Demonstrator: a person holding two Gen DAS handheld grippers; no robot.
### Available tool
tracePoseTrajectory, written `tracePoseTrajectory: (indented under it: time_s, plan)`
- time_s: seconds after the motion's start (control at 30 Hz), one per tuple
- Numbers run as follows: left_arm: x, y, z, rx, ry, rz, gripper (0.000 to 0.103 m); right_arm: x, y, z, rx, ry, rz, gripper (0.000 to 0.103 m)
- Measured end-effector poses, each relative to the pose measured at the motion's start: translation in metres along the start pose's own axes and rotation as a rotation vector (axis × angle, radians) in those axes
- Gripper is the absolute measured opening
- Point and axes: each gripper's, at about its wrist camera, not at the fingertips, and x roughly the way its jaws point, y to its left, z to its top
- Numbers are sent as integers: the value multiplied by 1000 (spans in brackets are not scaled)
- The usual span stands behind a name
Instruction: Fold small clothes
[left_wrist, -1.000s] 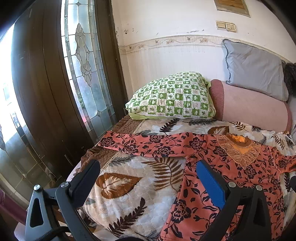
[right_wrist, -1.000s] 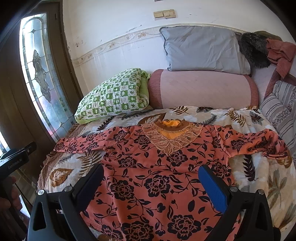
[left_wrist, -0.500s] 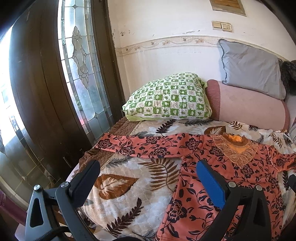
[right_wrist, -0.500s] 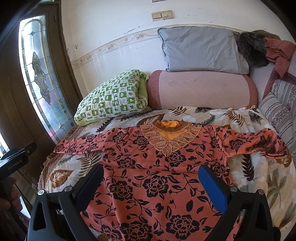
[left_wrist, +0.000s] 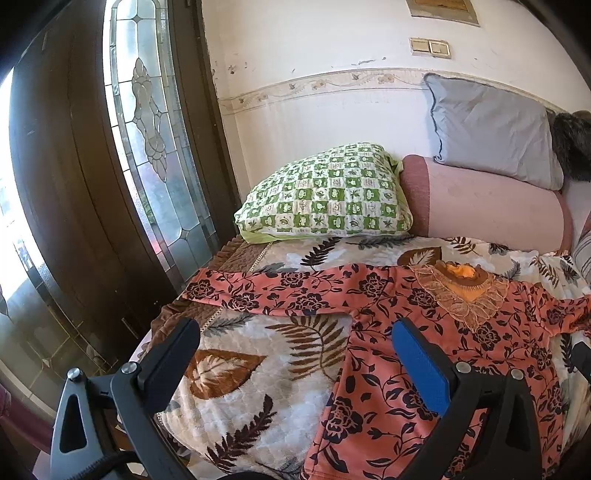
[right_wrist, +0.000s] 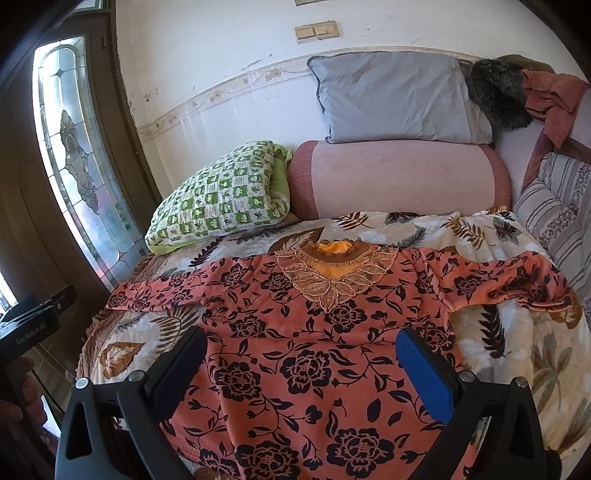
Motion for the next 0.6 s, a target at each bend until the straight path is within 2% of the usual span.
tracePoseTrajectory:
  time_s: [0.6]
  plan:
    - [1, -17, 4, 40, 9, -19, 103, 1, -10, 2, 15, -4, -6, 103]
